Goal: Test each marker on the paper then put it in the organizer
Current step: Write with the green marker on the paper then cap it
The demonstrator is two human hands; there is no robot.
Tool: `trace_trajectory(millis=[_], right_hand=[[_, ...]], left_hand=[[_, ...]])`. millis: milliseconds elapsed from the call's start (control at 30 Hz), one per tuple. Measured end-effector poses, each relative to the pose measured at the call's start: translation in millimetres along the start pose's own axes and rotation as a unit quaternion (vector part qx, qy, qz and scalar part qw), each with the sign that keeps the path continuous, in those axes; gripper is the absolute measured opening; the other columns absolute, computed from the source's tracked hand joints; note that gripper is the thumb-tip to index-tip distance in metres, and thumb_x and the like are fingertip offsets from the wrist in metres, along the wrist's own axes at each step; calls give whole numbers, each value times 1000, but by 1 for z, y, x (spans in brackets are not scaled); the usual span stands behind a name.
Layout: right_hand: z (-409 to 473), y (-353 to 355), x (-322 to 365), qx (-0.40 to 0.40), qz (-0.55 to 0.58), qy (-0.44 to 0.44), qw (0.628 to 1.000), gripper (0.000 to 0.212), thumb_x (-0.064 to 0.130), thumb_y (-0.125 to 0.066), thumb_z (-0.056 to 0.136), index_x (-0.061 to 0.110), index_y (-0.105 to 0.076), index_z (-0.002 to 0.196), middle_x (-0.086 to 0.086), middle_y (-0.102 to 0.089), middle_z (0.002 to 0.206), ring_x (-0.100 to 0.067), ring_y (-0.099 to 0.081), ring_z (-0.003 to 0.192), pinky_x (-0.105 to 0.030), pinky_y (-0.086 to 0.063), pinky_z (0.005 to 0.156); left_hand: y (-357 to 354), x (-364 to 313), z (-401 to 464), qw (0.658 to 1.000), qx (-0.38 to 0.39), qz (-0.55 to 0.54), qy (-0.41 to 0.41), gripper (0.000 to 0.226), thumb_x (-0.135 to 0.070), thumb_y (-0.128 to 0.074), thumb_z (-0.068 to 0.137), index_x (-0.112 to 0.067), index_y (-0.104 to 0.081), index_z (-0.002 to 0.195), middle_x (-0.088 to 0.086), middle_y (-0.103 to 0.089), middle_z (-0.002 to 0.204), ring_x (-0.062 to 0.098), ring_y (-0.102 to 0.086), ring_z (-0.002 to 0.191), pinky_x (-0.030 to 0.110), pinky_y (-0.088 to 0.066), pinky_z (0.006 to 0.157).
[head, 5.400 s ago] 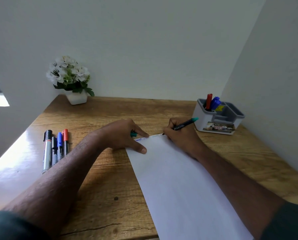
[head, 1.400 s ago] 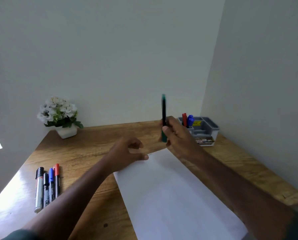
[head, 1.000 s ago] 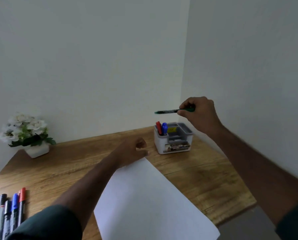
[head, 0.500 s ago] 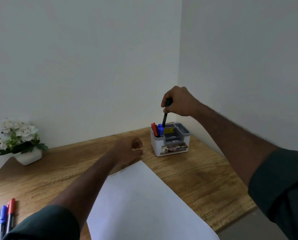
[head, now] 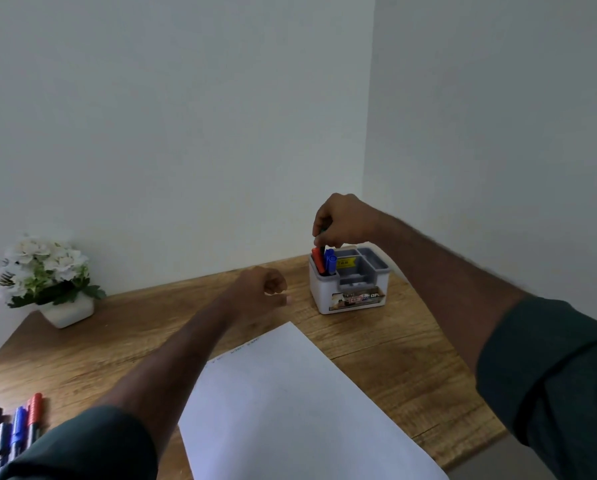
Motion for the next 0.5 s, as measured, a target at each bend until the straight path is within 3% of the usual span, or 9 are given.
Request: trace_trajectory(millis=[133, 267, 333, 400, 500], right_hand=[[-3, -3, 1, 13, 28, -10, 999, 11, 17, -73, 92, 9, -74, 98, -7, -75, 90, -15, -73, 73, -25, -61, 66], [-7, 7, 6, -62, 22, 1, 998, 13, 6, -63, 95, 6, -76, 98, -5, -75, 91, -7, -67, 67, -16, -53, 58], [-11, 10, 22, -111, 30, 32, 993, 16, 5, -62, 94, 6, -78, 97, 0, -72, 87, 1, -62, 66, -13, -50, 64], [-16, 5, 48, -141, 54, 70, 986, 15, 8, -63, 94, 7, -79, 95, 1, -71, 83, -4, -65, 70, -18, -54, 72], [-27, -23, 97, -125, 83, 119, 981, 17, 9, -62, 91, 11, -79, 90, 4, -71, 80, -5, -67, 71, -18, -55, 72]], left_hand=[[11, 5, -5, 1000, -5, 1, 8, 23, -27, -78, 85, -14, -69, 102, 0, -69, 101, 14, -65, 93, 12, -46, 72], [27, 8, -17, 1000, -19, -1, 12, 20, -27, -81, 82, -15, -71, 94, 0, -72, 94, 13, -68, 90, 14, -48, 74], [37, 8, -27, 1000, -25, 1, 10, 17, -26, -80, 82, -14, -72, 92, 0, -73, 91, 13, -69, 89, 22, -52, 79], [51, 9, -40, 999, -36, 9, 13, 15, -23, -79, 83, -13, -73, 92, -1, -74, 89, 12, -69, 87, 27, -53, 81], [73, 14, -69, 997, -67, 13, 28, 9, -21, -78, 84, -15, -73, 88, -7, -70, 80, 9, -65, 79, 21, -50, 74]])
Point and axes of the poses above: each hand's wrist, its own z-axis towards the middle knuckle, its own y-axis out of the back of the hand, x = y × z, the point moved 4 cm from there along z, towards the middle knuckle
